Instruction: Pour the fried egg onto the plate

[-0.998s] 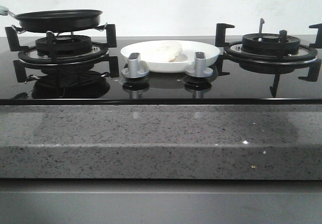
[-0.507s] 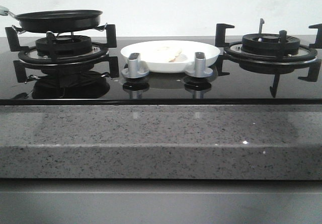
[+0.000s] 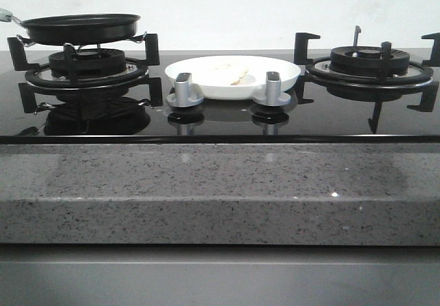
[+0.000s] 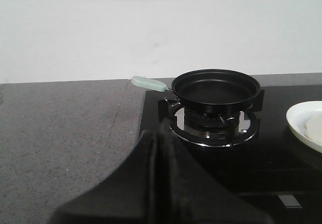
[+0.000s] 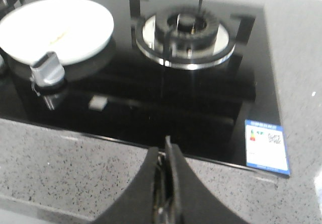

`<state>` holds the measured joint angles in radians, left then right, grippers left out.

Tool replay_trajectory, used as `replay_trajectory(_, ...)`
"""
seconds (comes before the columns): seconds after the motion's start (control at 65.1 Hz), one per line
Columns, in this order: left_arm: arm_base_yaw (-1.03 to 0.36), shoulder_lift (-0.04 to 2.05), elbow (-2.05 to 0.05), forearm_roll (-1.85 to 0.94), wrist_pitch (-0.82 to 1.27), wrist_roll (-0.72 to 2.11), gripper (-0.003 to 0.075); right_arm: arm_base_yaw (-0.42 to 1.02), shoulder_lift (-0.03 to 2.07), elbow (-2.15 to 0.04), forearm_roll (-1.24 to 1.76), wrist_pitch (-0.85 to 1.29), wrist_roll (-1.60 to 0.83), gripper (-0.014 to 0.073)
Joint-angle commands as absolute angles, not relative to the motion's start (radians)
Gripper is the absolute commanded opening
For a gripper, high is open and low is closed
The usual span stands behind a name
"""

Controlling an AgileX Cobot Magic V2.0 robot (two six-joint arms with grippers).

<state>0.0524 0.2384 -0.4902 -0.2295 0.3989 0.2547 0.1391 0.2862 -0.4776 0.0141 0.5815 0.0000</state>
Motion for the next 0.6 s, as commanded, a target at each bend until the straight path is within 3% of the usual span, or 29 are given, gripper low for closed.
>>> replay_trajectory(0.0,0.045,0.248,-0.515,-0.243,0.315,0.246,-0.0019,0.139,0.206,-0.464,0.006,0.479,0.000,-0.0057)
replay_trajectory(0.584,0.045,0.248,-0.515,-0.243,0.315,0.246,-0.0019,0.139,0.122,-0.435,0.006,0.481,0.000,-0.0057)
